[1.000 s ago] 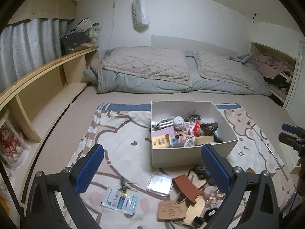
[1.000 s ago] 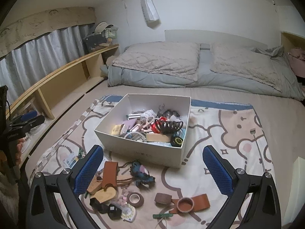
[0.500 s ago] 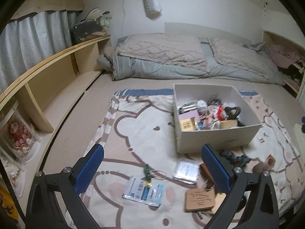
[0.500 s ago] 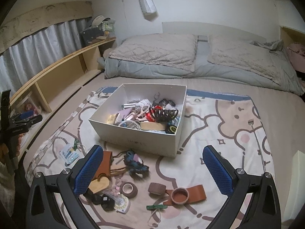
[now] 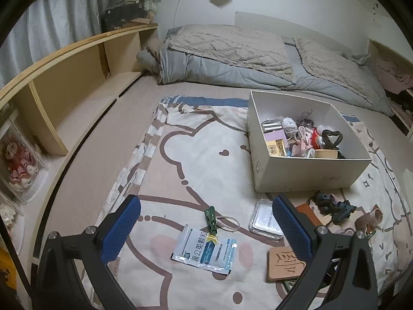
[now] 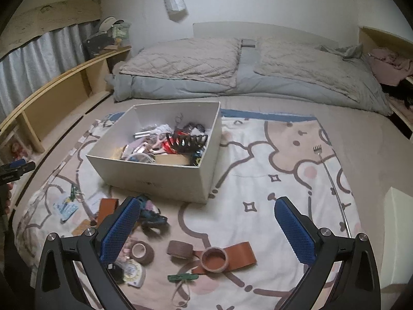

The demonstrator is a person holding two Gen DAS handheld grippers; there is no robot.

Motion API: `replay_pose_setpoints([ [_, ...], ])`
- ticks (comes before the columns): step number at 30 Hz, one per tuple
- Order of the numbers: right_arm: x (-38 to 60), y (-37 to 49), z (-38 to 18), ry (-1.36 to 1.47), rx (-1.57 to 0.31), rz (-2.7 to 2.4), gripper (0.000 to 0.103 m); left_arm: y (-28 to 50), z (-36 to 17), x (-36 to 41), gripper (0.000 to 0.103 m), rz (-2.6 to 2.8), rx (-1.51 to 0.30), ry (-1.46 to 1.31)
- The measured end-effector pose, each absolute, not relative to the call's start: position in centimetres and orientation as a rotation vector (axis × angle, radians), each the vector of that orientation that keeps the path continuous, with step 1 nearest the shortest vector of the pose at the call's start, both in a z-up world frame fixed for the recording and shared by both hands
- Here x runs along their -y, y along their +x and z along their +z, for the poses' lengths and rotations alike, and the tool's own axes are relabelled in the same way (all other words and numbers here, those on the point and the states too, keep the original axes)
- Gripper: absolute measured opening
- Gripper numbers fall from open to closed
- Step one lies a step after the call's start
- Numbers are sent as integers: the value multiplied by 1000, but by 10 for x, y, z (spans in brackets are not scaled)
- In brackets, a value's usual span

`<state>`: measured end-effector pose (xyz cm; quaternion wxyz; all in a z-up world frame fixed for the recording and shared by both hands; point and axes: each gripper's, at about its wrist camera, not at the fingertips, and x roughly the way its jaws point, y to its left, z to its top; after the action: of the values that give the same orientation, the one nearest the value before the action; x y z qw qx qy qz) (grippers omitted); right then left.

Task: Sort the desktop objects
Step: 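Move the left gripper toward the blue-white sachet while the right approaches the tape roll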

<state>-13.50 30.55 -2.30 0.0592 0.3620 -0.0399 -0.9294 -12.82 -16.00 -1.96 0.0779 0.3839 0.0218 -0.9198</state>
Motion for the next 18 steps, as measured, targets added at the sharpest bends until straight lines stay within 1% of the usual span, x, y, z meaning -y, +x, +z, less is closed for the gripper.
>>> replay_pose_setpoints([
  [7, -311, -134, -45, 1086, 134, -2819, 103, -133, -42, 170, 103, -2713, -87, 1137],
  [12, -315, -130, -62, 1061, 157, -2821, 103, -134, -63, 169, 103, -2708, -27, 1143],
  [15, -316, -130, -76, 1094, 181, -2802, 103, -134, -73, 165, 103, -2713, 14, 1144],
  [18, -313, -129, -90, 1130, 145, -2809, 103, -131, -81, 160, 103, -2718, 53, 1116],
])
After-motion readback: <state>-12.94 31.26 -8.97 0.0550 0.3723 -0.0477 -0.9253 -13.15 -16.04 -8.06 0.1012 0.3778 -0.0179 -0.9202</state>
